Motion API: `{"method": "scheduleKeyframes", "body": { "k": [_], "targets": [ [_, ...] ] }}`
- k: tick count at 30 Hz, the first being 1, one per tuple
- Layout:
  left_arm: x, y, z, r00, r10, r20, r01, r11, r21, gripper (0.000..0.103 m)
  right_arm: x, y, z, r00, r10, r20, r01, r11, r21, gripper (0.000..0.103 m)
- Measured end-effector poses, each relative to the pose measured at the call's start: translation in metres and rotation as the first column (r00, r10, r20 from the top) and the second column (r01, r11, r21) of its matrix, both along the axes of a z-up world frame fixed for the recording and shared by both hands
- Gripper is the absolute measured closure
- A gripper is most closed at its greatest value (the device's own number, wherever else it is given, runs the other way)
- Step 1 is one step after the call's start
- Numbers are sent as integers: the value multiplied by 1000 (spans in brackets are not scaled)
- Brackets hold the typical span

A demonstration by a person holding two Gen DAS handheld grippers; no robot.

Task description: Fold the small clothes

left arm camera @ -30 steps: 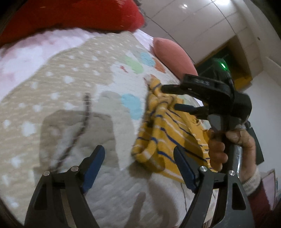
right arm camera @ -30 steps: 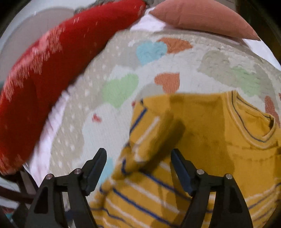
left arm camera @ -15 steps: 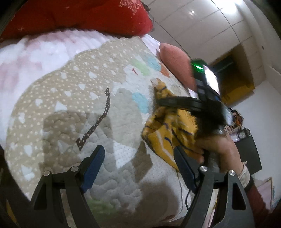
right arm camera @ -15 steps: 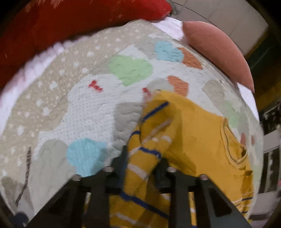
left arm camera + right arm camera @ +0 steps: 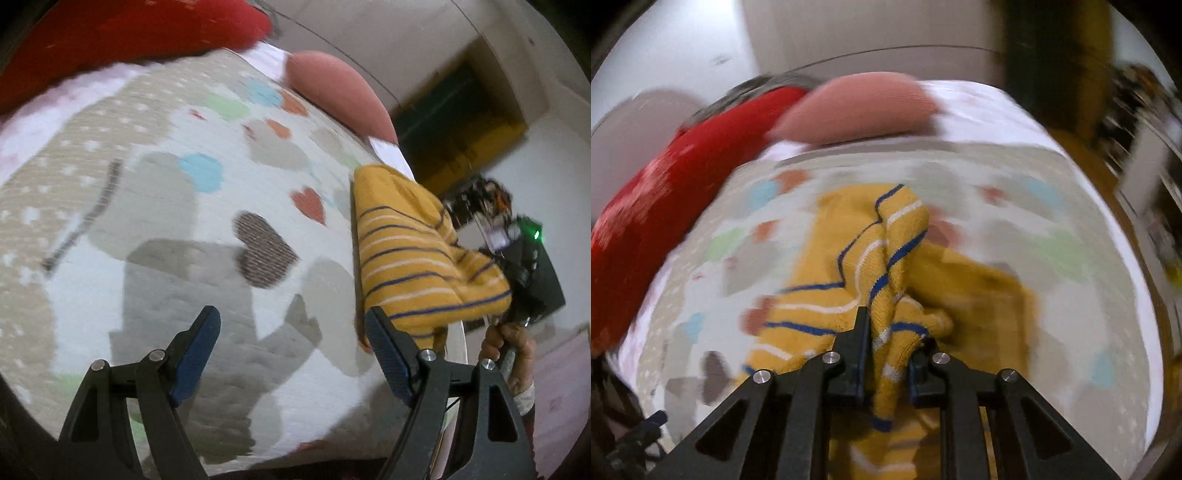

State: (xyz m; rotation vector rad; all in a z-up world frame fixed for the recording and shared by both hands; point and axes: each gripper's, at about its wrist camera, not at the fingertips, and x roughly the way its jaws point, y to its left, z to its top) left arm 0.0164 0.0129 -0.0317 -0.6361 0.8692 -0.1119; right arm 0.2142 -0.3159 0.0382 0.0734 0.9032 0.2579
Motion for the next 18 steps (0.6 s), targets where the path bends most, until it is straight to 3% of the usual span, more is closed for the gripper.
{"method": "scheduleKeyframes", "body": {
  "k": [4,6,7,10,12,15,18],
  "targets": [
    [11,-34,-2,997,-76,-28,77,997,19,23,2,-81,-46,992,-82,-100,91,992,86,80],
    [13,-49,-1,994,-106,-32,108,993,43,23,-9,-105,-53,987,-119,-106,132,983,126,49],
    [14,-54,0,993,-116,-36,117,991,57,23,-15,-111,-49,987,-138,-78,147,982,119,46],
    [16,-64,3,991,-129,-43,132,988,79,23,-35,-125,-29,983,-182,5,181,977,113,45],
    [16,-70,5,990,-133,-41,136,986,94,23,-48,-129,-13,984,-175,39,165,970,178,45],
    [13,-79,9,989,-145,-29,147,982,119,23,-67,-113,-2,993,-92,73,68,956,284,45],
    [10,-89,10,987,-161,-25,163,975,148,23,-80,-85,-13,997,19,73,-41,946,322,45]
  ]
}}
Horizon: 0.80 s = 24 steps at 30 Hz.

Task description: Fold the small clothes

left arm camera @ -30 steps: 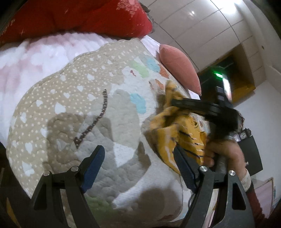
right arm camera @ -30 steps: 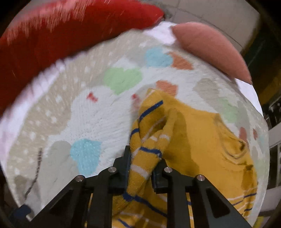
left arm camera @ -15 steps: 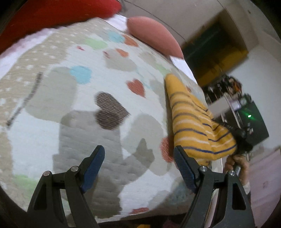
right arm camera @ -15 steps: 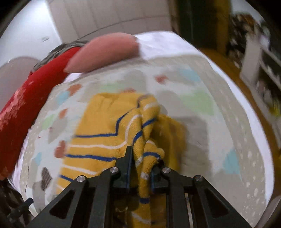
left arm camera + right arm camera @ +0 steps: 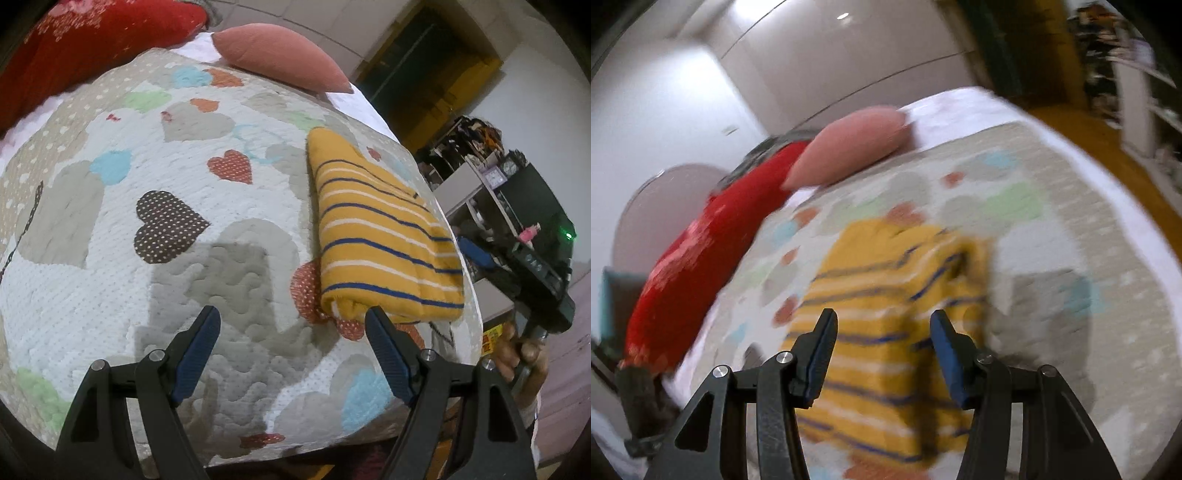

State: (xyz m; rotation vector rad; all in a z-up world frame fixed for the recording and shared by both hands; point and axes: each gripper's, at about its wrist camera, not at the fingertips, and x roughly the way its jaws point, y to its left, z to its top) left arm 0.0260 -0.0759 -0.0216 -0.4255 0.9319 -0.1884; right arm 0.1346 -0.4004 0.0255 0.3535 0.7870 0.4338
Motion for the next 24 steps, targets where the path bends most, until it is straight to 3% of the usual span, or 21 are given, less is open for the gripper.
{"method": "scheduleKeyframes", "body": {
  "k": [2,4,5,6,9,11,15,19,21,24],
  "targets": [
    [2,-3,-3,1000,-9,-17,9,1000,2,23,4,12,-21,998,19,-58,-19,1000,1,46],
    [2,-4,-7,999,-11,-38,11,1000,-3,23,14,6,-45,992,-44,-114,40,998,-39,51],
    [3,-4,-8,999,-9,-39,9,1000,-2,23,18,0,-54,986,-101,-131,91,992,-86,45],
    [3,-3,-8,999,-7,-37,7,1000,3,23,20,-8,-64,976,-149,-157,131,984,-117,34],
    [10,0,-7,1000,1,-29,-1,1000,7,22,15,-24,-65,973,-141,-184,141,990,-13,34],
    [22,3,-6,1000,5,-24,-6,1000,-11,20,10,-29,-51,981,-135,-136,137,991,3,32],
    [51,0,-4,999,-12,42,11,1000,5,16,19,-39,-36,985,-141,-102,146,988,43,12],
    [88,-6,-14,996,-81,47,83,996,-43,14,66,-39,-65,974,-84,-212,105,991,88,11],
    [109,-12,-21,992,-126,31,128,988,-88,12,88,-35,-83,966,-48,-255,85,987,136,5],
    [139,-28,-33,975,-221,5,219,964,-149,9,110,-22,-88,973,-25,-229,61,986,154,2]
  ]
}}
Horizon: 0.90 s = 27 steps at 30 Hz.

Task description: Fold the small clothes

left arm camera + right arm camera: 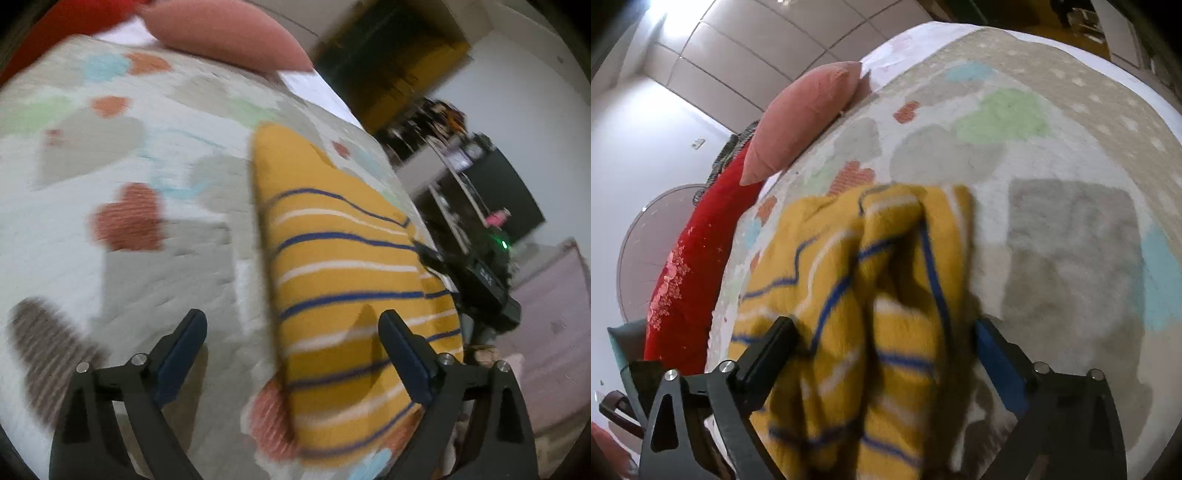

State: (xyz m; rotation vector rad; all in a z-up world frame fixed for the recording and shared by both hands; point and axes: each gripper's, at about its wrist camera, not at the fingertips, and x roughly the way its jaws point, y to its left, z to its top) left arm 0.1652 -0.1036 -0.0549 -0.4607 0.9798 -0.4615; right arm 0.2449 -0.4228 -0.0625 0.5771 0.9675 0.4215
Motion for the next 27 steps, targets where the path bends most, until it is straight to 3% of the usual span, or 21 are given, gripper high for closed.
{"method": "scheduleKeyframes", "body": {
  "k": [2,4,5,6,7,9,12,16,18,20,21,23,24,27],
  "targets": [
    [20,-14,-15,997,-62,-56,60,997,-39,8,13,11,-2,999,34,7,-34,999,-7,2],
    [29,-20,-21,996,-61,-68,57,997,-53,6,25,24,-4,998,63,6,-63,998,-29,5],
    [31,-21,-20,996,-60,-61,56,997,-59,8,28,27,-4,997,74,8,-74,997,-25,16],
    [32,-22,-18,996,-67,-61,62,995,-76,14,32,30,-5,996,86,4,-86,996,-5,27],
    [33,-21,-16,995,-80,-66,73,992,-105,33,34,32,-6,995,97,-6,-97,995,34,32],
    [31,-18,-7,996,-71,-60,65,993,-100,38,34,37,-3,993,114,-3,-114,990,82,44],
    [26,-13,13,999,-51,-18,49,996,-79,41,32,46,11,990,133,42,-137,985,103,50],
    [25,-9,30,999,-6,36,6,1000,2,39,33,48,29,984,131,121,-151,973,173,50],
    [26,-10,25,999,21,31,-23,996,90,30,39,52,25,988,109,109,-122,986,113,37],
    [21,-11,17,999,44,25,-48,985,163,28,45,52,11,997,55,48,-55,998,-12,29],
    [14,-8,15,999,42,30,-47,987,155,28,46,49,3,999,35,25,-34,998,-46,29],
    [-1,-3,20,998,46,51,-53,989,141,27,38,35,1,1000,2,27,-2,1000,21,27],
    [-11,-1,25,996,50,72,-61,987,147,27,29,27,8,999,-38,37,38,999,9,27],
    [-44,6,40,986,75,148,-99,981,166,22,1,14,38,985,-120,126,133,986,-96,27]
  ]
}}
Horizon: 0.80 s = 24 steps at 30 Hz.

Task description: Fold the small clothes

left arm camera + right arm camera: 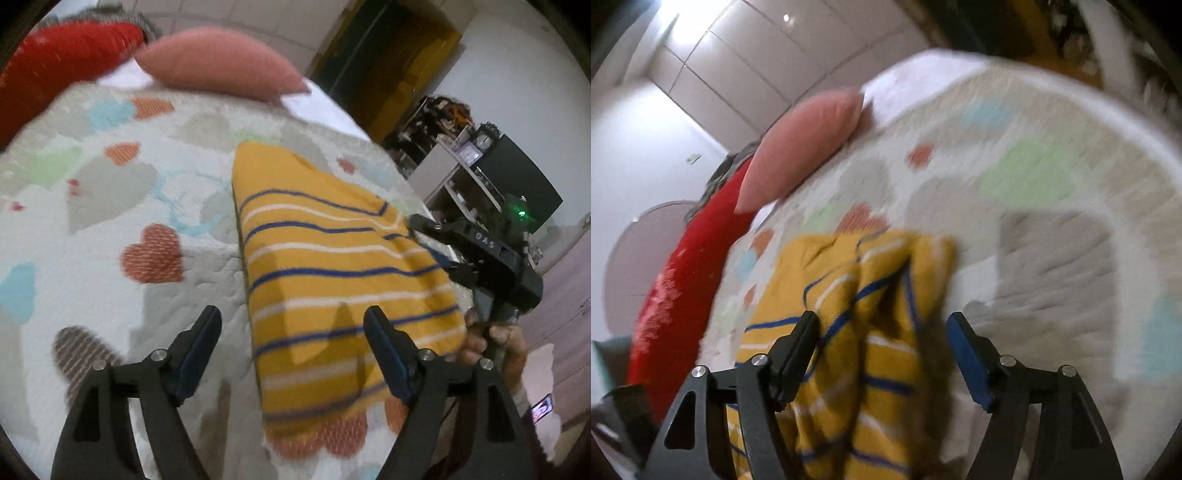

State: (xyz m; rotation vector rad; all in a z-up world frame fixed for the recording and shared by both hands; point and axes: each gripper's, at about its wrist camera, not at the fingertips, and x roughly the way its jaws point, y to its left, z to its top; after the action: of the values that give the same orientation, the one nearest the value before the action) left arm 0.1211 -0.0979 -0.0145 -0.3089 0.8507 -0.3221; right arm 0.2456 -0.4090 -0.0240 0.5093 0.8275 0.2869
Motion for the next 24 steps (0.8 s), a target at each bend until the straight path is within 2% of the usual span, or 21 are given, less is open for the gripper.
{"method": "scheduleKeyframes", "body": {
  "k": [2,5,8,9,10,12,13,14,15,17,18,19,21,24],
  "targets": [
    [-23,7,14,997,45,58,-46,999,25,18,-20,-3,22,998,-27,59,30,999,-45,27],
    [-51,13,34,980,133,147,-145,987,73,9,-54,9,58,986,22,166,-13,998,-59,26],
    [-84,20,58,927,243,285,-285,952,115,1,-83,33,71,961,152,233,-149,988,-30,22],
    [-95,20,67,900,269,343,-331,934,137,0,-89,43,69,951,202,235,-203,979,-18,22],
    [-107,19,75,876,276,395,-361,919,159,0,-92,53,63,943,248,222,-251,968,-14,22],
    [-120,19,85,855,277,437,-391,900,194,0,-92,69,39,944,295,146,-293,955,-37,22],
    [-127,19,89,851,270,451,-393,897,203,0,-91,69,28,952,284,113,-279,959,-53,22],
    [-135,19,93,850,254,461,-382,901,207,0,-89,67,15,968,242,72,-235,968,-89,27],
    [-141,18,96,850,244,467,-375,903,211,0,-87,58,0,982,183,39,-177,976,-124,39],
    [-154,13,99,846,221,485,-367,902,230,0,-97,42,-7,994,97,47,-90,987,-133,42],
    [-158,11,99,847,215,486,-368,898,243,0,-108,31,-8,998,12,56,-4,989,-149,29],
    [-160,7,98,848,209,487,-367,894,256,0,-116,24,-7,997,-58,53,66,981,-183,23],
    [-164,1,94,855,185,485,-349,897,272,0,-136,7,-7,988,-143,64,153,971,-182,21],
    [-170,-6,88,863,182,472,-338,902,269,0,-166,-11,-5,982,-181,44,186,975,-125,21]
  ]
}}
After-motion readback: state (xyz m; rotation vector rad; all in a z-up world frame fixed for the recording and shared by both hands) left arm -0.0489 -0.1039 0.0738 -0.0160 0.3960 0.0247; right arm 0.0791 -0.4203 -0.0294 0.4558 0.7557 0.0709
